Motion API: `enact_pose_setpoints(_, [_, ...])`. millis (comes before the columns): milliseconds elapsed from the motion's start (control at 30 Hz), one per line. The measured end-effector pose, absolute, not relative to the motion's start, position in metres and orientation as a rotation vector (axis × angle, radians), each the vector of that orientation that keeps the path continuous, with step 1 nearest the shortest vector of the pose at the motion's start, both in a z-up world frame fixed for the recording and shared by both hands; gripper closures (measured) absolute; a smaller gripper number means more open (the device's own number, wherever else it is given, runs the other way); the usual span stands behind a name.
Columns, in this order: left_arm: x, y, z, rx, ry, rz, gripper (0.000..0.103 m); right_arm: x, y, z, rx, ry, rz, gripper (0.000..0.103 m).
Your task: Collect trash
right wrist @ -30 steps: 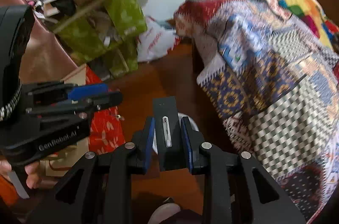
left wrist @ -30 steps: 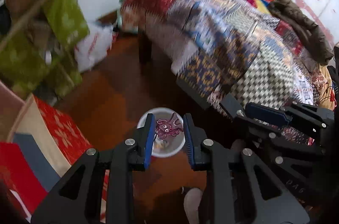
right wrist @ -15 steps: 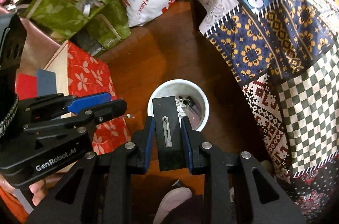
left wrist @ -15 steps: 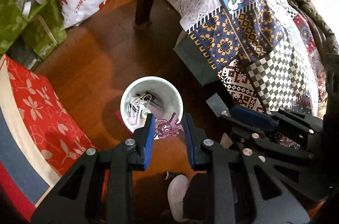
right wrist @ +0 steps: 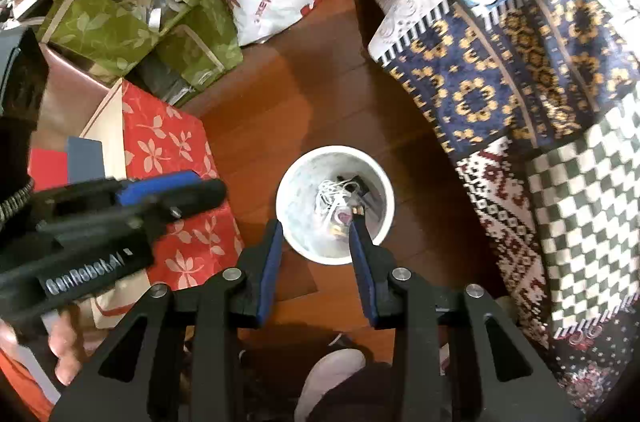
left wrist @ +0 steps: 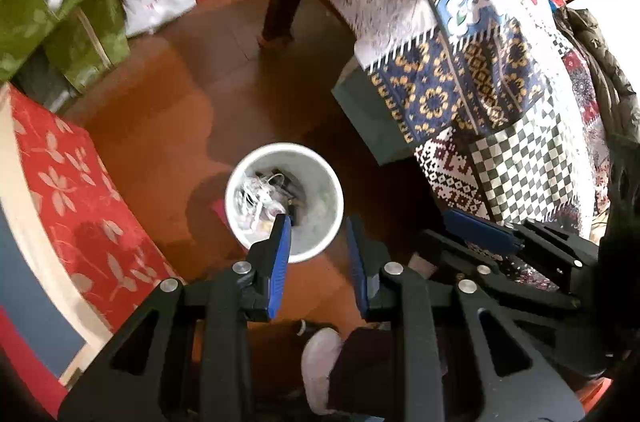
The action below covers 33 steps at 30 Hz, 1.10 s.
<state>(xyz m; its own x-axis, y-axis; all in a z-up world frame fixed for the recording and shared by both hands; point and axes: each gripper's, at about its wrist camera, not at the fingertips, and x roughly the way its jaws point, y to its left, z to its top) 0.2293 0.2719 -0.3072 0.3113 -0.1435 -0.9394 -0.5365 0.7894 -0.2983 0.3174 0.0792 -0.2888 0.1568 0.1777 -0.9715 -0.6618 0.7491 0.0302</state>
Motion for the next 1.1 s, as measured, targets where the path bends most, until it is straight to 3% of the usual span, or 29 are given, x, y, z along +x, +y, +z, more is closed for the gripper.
enact_pose_setpoints(233, [0.213, 0.251, -0.228, -0.470, 1.109, 0.291, 0.077, 0.288, 0.047, -0.213, -0.399, 1.079, 0.614, 0.072])
enact_pose_setpoints(500, [0.172, 0.200, -0.101, -0.326, 0.824, 0.215, 0.077, 0.214, -0.009, -0.080, -0.285, 0.712, 0.554, 0.072])
enact_pose_setpoints(800, [0.097, 0.127, 0.013, -0.176, 0.504, 0.110, 0.077, 0.106, -0.063, 0.012, -0.171, 0.344, 0.446, 0.072])
enact_pose_setpoints(1000, [0.044, 0.092, 0.044, -0.142, 0.349, 0.061, 0.066, 0.032, -0.088, 0.035, -0.154, 0.136, 0.329, 0.071])
enact_pose_setpoints(1100, [0.026, 0.081, 0.046, -0.130, 0.310, 0.050, 0.051, 0.015, -0.091, 0.033, -0.159, 0.112, 0.299, 0.065])
